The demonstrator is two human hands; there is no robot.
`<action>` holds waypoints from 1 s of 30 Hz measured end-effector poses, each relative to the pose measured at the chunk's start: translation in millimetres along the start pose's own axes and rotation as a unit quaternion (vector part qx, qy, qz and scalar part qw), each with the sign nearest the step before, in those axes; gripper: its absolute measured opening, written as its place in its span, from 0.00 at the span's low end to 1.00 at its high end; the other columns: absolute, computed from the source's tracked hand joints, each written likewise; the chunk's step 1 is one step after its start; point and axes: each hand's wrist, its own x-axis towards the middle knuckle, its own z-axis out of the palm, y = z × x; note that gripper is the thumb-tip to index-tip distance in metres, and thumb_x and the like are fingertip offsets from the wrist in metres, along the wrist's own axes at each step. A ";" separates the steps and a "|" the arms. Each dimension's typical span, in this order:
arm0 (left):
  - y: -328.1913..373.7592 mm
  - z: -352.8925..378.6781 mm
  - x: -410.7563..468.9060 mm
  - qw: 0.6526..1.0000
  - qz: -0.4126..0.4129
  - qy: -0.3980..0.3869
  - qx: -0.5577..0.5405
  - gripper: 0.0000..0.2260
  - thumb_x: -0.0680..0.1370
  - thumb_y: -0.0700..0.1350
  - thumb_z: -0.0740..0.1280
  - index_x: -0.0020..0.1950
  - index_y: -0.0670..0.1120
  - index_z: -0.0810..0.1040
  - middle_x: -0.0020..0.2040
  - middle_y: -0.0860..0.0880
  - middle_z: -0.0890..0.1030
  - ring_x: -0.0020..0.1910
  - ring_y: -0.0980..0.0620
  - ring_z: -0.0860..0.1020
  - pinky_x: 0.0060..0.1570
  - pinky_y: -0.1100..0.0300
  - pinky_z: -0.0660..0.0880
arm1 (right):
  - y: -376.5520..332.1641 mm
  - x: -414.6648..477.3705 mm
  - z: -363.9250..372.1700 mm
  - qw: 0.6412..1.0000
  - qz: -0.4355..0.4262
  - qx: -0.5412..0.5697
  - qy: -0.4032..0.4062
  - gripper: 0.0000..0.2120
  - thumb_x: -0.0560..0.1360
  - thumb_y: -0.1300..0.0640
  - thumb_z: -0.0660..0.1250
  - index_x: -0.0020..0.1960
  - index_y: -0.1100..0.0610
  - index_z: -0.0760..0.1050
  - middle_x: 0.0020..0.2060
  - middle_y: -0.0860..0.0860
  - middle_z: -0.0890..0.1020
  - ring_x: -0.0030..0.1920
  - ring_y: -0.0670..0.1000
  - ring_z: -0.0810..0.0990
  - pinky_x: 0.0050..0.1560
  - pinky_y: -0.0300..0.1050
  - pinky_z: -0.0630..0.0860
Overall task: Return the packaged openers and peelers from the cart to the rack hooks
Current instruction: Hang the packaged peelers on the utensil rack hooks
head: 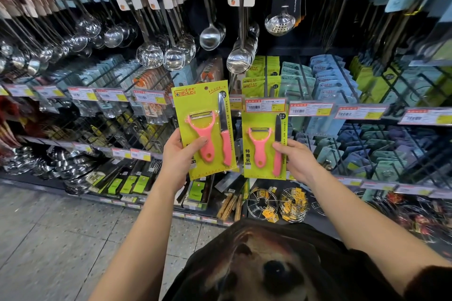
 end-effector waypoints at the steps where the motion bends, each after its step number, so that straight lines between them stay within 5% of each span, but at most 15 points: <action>1: 1.0 -0.3 -0.1 1.000 0.000 -0.001 0.000 0.12 0.78 0.38 0.74 0.59 0.49 0.81 0.55 0.45 0.88 0.58 0.42 0.85 0.65 0.35 0.77 | -1.2 0.3 -1.0 1.000 -0.003 0.007 0.001 0.17 0.77 0.64 0.70 0.65 0.64 0.76 0.52 0.56 0.85 0.57 0.57 0.83 0.68 0.62 0.72; 4: 4.0 -0.5 -1.0 1.000 -0.002 -0.003 0.004 0.12 0.78 0.38 0.74 0.60 0.48 0.81 0.54 0.45 0.88 0.56 0.44 0.86 0.65 0.36 0.77 | -7.5 1.4 2.3 1.000 -0.002 0.021 -0.013 0.18 0.78 0.63 0.70 0.67 0.64 0.75 0.51 0.54 0.85 0.52 0.53 0.83 0.64 0.60 0.74; 7: 5.9 -0.3 -2.0 1.000 -0.005 -0.005 0.008 0.12 0.78 0.37 0.73 0.60 0.48 0.80 0.53 0.47 0.88 0.54 0.47 0.86 0.63 0.37 0.79 | -10.8 6.9 7.2 0.999 -0.010 0.017 -0.027 0.07 0.78 0.64 0.69 0.56 0.61 0.77 0.50 0.54 0.83 0.50 0.49 0.81 0.63 0.52 0.70; 11: 6.7 -2.0 -1.9 1.000 -0.009 -0.005 0.010 0.12 0.78 0.37 0.73 0.59 0.49 0.80 0.52 0.48 0.88 0.54 0.47 0.87 0.63 0.37 0.78 | -8.5 9.5 13.4 0.999 -0.013 0.031 -0.013 0.25 0.77 0.65 0.71 0.72 0.63 0.69 0.61 0.57 0.81 0.51 0.46 0.79 0.71 0.51 0.63; 14: 6.4 -1.8 -2.6 1.000 -0.009 -0.006 0.014 0.11 0.78 0.37 0.73 0.58 0.48 0.80 0.50 0.49 0.89 0.52 0.50 0.87 0.64 0.38 0.78 | -11.0 9.7 16.4 0.999 -0.019 0.028 -0.022 0.20 0.78 0.65 0.70 0.68 0.58 0.70 0.53 0.54 0.82 0.48 0.45 0.79 0.67 0.50 0.65; 17: 5.0 -1.1 -1.4 1.000 -0.011 -0.003 0.014 0.11 0.78 0.37 0.73 0.58 0.49 0.81 0.51 0.48 0.89 0.54 0.48 0.87 0.65 0.36 0.77 | -7.3 15.6 14.7 1.000 -0.014 0.018 -0.004 0.24 0.76 0.62 0.73 0.70 0.63 0.73 0.60 0.58 0.83 0.56 0.51 0.82 0.67 0.53 0.70; 20: 3.4 -1.0 0.2 1.000 -0.014 0.001 0.013 0.12 0.78 0.37 0.74 0.58 0.49 0.81 0.52 0.47 0.89 0.54 0.45 0.86 0.65 0.33 0.77 | -3.4 17.7 9.4 1.000 -0.010 0.021 -0.012 0.13 0.77 0.62 0.72 0.60 0.61 0.79 0.54 0.55 0.85 0.55 0.50 0.82 0.57 0.50 0.73; 23: 2.5 -1.0 0.4 1.000 -0.015 0.003 0.014 0.12 0.78 0.38 0.74 0.58 0.49 0.81 0.52 0.46 0.88 0.55 0.44 0.86 0.65 0.33 0.76 | 3.2 19.7 0.2 1.000 -0.015 0.017 0.007 0.24 0.74 0.59 0.75 0.67 0.64 0.74 0.62 0.58 0.82 0.61 0.54 0.80 0.63 0.54 0.71; 25: 3.0 -0.9 0.1 1.000 -0.016 0.003 0.014 0.12 0.78 0.38 0.74 0.59 0.48 0.81 0.53 0.46 0.88 0.56 0.43 0.86 0.65 0.33 0.76 | 5.6 21.1 -3.7 1.000 -0.022 0.016 0.011 0.28 0.72 0.57 0.76 0.69 0.64 0.73 0.63 0.58 0.81 0.61 0.54 0.80 0.59 0.53 0.72; 30: 5.6 0.1 0.7 1.000 -0.019 0.000 0.011 0.12 0.78 0.38 0.74 0.60 0.48 0.81 0.53 0.46 0.88 0.56 0.43 0.86 0.66 0.33 0.76 | 1.5 25.0 9.3 1.000 -0.020 0.006 0.003 0.27 0.73 0.59 0.76 0.69 0.64 0.74 0.58 0.57 0.84 0.56 0.54 0.83 0.64 0.57 0.74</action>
